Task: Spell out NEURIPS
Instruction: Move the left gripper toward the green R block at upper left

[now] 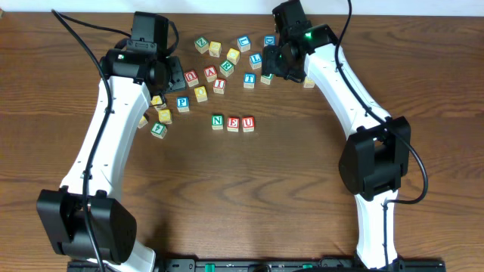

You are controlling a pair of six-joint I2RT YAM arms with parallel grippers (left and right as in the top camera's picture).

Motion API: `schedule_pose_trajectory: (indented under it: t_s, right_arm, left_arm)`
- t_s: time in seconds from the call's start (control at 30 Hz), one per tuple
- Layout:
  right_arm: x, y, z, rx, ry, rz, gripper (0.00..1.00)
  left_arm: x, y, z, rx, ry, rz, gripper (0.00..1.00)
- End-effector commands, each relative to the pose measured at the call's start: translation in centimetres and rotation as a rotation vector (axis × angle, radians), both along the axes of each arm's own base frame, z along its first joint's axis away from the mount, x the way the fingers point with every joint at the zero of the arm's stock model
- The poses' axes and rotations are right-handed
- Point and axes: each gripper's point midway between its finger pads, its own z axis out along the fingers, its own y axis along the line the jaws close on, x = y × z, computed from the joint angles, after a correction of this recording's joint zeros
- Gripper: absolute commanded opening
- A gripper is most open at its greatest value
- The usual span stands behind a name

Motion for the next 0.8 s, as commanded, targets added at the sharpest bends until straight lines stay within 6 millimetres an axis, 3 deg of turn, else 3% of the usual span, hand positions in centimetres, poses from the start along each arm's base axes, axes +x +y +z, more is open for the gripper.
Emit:
schedule_pose_trajectory:
  t_s: [0.0,0.27,0.77]
  right_arm:
    - [0.1,0.9,2.2,0.022,-0.045,0.013,0.63]
    - [0.1,1.0,2.2,0.022,-0.046,0.014,0.63]
    - [0.1,1.3,2.3,0.024,-0.049,0.018,0.64]
  left_arm:
    - [1.5,-0.3,0.0,-0.012,-0.028,0.003,0.53]
    - [2.6,-1.7,-3.0,-0.068,0.022,-0.031,0.53]
    - [3.5,-1.6,-3.3,-0.036,0.001,-0.076,0.53]
